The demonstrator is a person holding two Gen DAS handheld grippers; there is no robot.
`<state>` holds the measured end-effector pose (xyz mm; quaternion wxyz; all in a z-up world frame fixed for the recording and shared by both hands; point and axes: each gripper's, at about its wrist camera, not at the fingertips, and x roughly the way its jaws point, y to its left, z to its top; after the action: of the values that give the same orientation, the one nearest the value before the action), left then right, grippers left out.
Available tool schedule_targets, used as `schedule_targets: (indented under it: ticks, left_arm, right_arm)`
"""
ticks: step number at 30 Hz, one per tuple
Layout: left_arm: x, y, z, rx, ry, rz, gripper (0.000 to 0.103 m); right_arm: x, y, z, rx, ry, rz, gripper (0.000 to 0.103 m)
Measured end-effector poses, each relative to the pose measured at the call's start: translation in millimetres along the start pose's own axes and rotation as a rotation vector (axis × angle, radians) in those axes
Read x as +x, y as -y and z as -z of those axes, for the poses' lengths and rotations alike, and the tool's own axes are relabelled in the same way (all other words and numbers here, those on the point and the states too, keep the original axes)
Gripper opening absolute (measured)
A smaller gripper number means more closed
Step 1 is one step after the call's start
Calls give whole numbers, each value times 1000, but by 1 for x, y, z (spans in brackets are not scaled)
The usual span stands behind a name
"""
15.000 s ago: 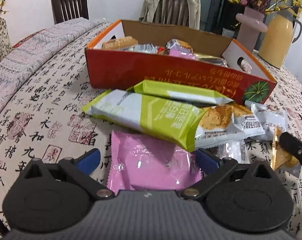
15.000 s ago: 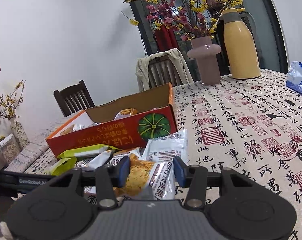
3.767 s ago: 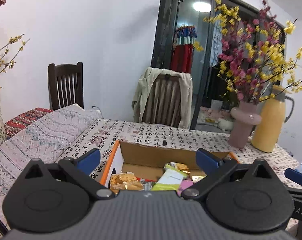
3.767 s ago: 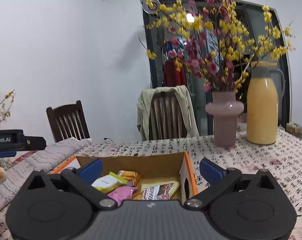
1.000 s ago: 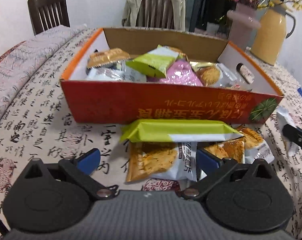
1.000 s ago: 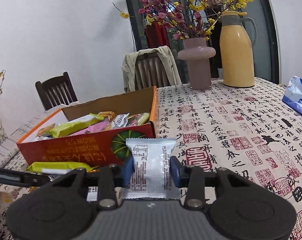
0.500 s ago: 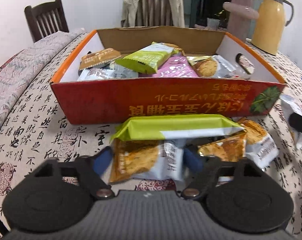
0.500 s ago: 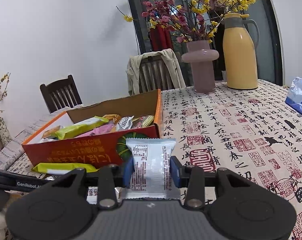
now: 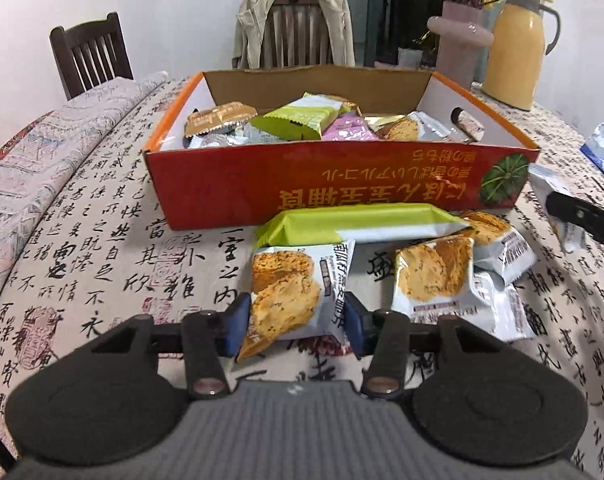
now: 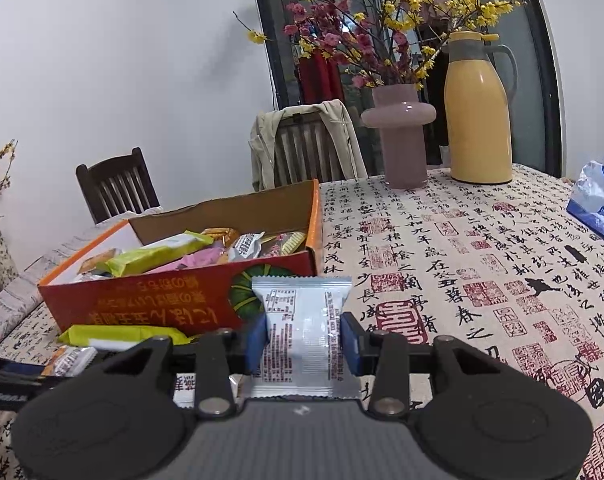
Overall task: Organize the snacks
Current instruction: 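Lift both held packets and carry them over the orange-red box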
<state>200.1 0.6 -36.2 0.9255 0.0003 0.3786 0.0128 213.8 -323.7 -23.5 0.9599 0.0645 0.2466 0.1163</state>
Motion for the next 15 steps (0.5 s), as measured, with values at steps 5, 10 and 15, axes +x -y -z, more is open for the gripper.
schedule_targets:
  ticks: [5,10,15]
  left_arm:
    - [-18,-5,4,15,60,2,48]
    - [-33,-11,-6,9,118,2,48]
    - [-46,-13,-26,0,187,0,48]
  right_arm:
    - [-12,-2,-4,-15,38,6,39]
    - [-27,-6,-16,-31,76,3,39]
    - [-32,-18,-33,-66,113,-3,39]
